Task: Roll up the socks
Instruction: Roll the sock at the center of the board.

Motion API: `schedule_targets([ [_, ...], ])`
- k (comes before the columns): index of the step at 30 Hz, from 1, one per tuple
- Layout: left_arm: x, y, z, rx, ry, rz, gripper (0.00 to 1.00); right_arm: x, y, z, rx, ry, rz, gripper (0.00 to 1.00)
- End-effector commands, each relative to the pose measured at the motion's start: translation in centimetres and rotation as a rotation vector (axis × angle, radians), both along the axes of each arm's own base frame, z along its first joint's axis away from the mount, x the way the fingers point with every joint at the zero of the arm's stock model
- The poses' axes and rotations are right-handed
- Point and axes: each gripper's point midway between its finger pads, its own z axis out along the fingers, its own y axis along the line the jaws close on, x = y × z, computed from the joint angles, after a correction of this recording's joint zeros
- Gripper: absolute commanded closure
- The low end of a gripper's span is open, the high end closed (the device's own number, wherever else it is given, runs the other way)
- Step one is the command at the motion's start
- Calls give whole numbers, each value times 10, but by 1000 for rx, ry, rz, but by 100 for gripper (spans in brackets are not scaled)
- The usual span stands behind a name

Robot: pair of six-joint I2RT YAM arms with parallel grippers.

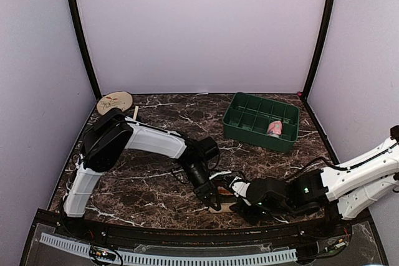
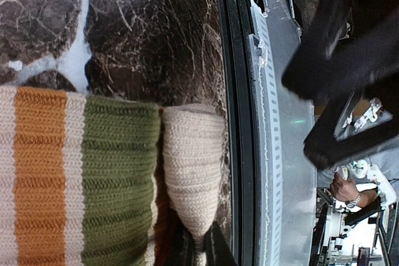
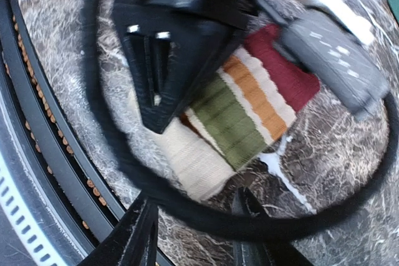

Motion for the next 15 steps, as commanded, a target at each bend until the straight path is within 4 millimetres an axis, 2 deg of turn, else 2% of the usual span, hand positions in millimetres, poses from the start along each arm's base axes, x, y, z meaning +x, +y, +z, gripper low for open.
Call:
schedule_targets([
  [1,3,6,-8,51,34,12,98,-3,18,9,-42,-108,78,62],
  [8,7,6,-6,46,58,20,98,-8,32,-7,-172,-166,183,61],
  [15,12,6,-4,40,80,31,97,-7,32,-28,-292,-195,246,59],
])
